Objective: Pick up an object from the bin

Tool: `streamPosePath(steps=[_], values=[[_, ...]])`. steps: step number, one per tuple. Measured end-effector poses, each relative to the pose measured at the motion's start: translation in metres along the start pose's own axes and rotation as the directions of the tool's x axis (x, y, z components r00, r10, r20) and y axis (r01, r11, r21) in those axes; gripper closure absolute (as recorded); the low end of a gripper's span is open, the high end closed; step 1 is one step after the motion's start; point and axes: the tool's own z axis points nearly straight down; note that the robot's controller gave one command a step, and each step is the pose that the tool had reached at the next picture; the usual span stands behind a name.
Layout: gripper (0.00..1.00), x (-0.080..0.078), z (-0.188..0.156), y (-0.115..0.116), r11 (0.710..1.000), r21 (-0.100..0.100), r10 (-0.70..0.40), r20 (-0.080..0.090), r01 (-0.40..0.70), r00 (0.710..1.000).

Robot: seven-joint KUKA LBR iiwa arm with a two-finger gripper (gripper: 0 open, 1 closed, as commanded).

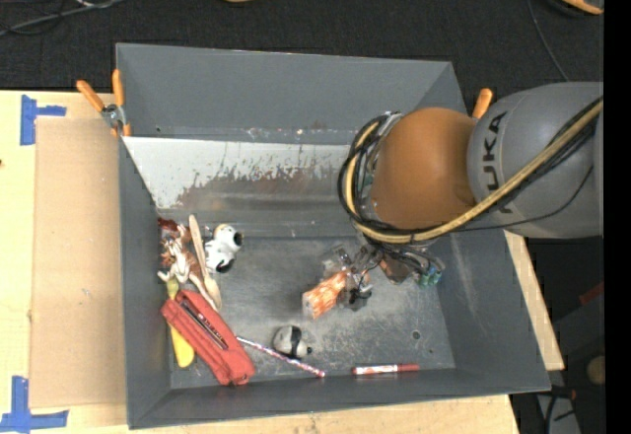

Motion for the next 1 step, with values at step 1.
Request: streamPosePath(steps=[1], values=[[1.00, 0.0018, -0.0767, -0.0212, 0.998, -0.001, 0.061, -0.001, -0.061, 0.998]])
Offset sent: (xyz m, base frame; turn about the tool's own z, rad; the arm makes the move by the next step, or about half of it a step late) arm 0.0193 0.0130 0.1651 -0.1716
